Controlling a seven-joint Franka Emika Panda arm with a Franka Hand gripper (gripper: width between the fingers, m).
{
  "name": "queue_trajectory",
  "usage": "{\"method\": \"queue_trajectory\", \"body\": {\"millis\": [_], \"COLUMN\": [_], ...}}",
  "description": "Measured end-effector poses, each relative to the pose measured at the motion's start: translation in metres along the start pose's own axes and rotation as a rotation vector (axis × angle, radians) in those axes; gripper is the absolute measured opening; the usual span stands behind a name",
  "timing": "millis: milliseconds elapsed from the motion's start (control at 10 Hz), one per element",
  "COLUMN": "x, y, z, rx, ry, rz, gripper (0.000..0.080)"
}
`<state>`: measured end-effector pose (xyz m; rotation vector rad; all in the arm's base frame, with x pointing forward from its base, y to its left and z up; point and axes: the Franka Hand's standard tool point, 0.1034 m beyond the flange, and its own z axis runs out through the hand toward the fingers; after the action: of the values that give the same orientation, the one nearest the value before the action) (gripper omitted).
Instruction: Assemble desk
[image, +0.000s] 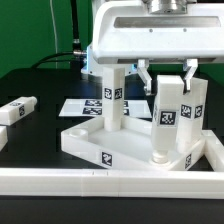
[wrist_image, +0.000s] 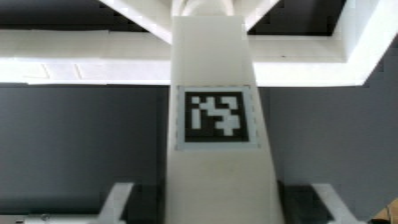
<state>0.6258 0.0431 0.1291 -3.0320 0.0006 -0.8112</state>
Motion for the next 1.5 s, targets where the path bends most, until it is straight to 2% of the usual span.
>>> {"method": "queue_trajectory", "body": {"millis": [500,900,1000,1100,1200,1300,1500], "x": [-0.009,-0.009,-0.009,-0.009,-0.009,-0.009,-0.009], "y": [-0.002,-0.003,-0.003,-0.003,-0.003,-0.003,-0.003], "z": [0.01,0.012,0.012,0.012,0.012,0.012,0.012], "rx": [-0.003,-0.008,-0.008,-0.008,-0.008,-0.008,-0.008], "ry": [-0.007,0.024,0.024,0.023,0.023,0.023,0.024], "rz": [-0.008,-0.024,-0.024,-0.024,-0.024,-0.024,-0.024], "gripper": [0.0289,0.0289,0.035,0.0483,0.0483,0.0612,0.0638]}}
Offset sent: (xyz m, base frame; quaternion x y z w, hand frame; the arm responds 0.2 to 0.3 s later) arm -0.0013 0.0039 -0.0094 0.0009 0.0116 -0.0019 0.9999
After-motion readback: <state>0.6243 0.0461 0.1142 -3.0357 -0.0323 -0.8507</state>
